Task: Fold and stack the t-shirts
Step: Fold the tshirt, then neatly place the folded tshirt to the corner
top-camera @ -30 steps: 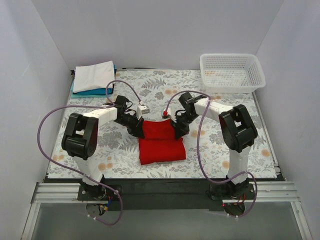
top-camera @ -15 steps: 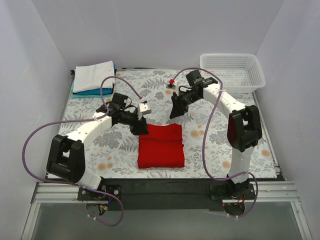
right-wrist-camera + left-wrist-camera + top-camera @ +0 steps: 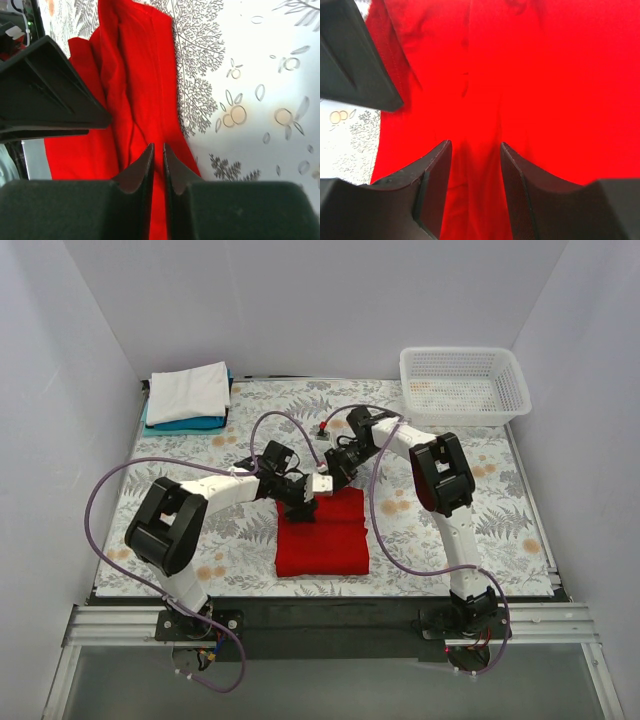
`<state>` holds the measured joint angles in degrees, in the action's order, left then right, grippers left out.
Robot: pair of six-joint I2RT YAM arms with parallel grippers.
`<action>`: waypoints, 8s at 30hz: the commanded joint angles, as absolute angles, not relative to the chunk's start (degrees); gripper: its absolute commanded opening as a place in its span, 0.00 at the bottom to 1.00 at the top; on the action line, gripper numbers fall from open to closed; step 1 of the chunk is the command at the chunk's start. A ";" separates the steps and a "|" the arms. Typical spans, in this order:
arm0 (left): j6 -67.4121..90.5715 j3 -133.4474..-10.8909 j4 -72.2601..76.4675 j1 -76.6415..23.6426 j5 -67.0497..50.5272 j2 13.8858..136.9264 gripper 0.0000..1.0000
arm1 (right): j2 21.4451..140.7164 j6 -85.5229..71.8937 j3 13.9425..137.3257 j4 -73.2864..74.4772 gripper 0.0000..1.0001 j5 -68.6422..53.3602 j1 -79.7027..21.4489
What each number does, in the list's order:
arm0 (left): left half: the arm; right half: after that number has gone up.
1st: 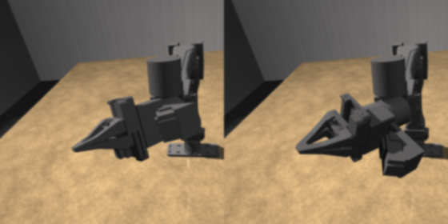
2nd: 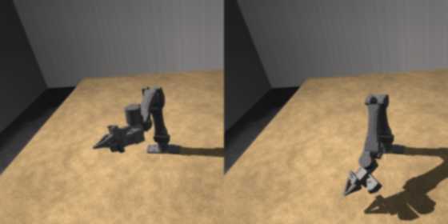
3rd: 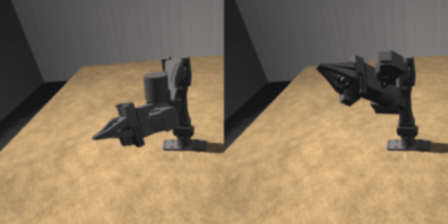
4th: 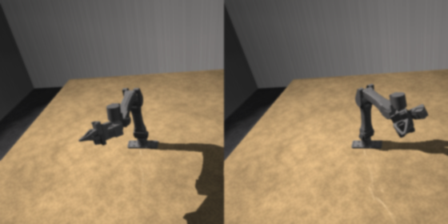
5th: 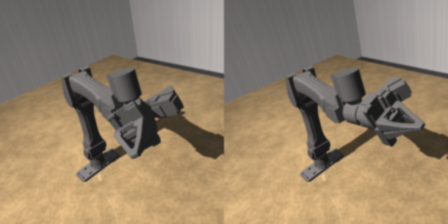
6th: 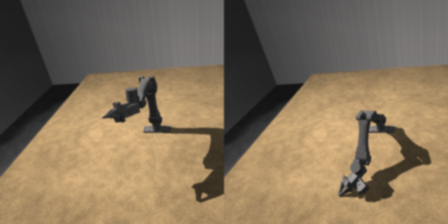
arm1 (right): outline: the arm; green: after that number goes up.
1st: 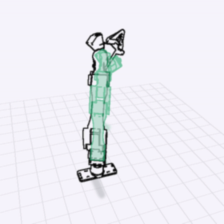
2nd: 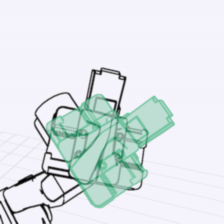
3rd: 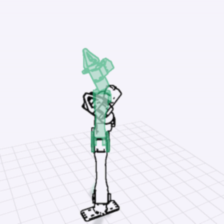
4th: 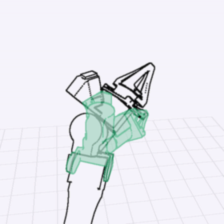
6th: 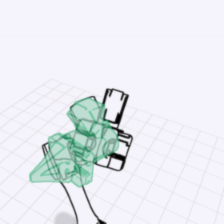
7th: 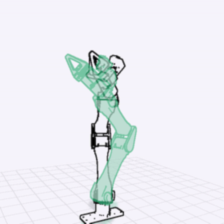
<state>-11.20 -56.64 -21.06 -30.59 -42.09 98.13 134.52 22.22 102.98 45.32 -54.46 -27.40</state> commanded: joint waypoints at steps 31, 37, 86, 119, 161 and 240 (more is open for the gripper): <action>-13.71 -60.12 -5.02 -29.44 -34.72 97.21 0.00 | 137.02 30.59 101.25 46.14 0.16 -53.96 -28.74; -16.26 -58.80 -2.55 -28.83 -34.01 98.26 0.00 | 137.20 30.24 101.77 46.14 0.16 -54.05 -28.74; 6.94 -89.12 -43.68 -14.77 -41.22 119.09 0.43 | 127.88 38.84 105.73 57.47 0.59 -34.63 -22.68; 11.60 -82.88 -26.46 -7.47 -34.46 121.55 0.00 | 138.07 26.12 122.43 48.09 0.01 -24.88 -22.68; 61.53 -47.11 -11.85 -2.82 -59.93 114.18 0.82 | 123.14 -1.25 68.90 28.45 0.99 -59.50 -18.63; 56.25 -53.70 -27.25 18.63 -44.82 96.15 0.85 | 128.93 27.86 105.03 30.68 0.60 -10.02 -63.54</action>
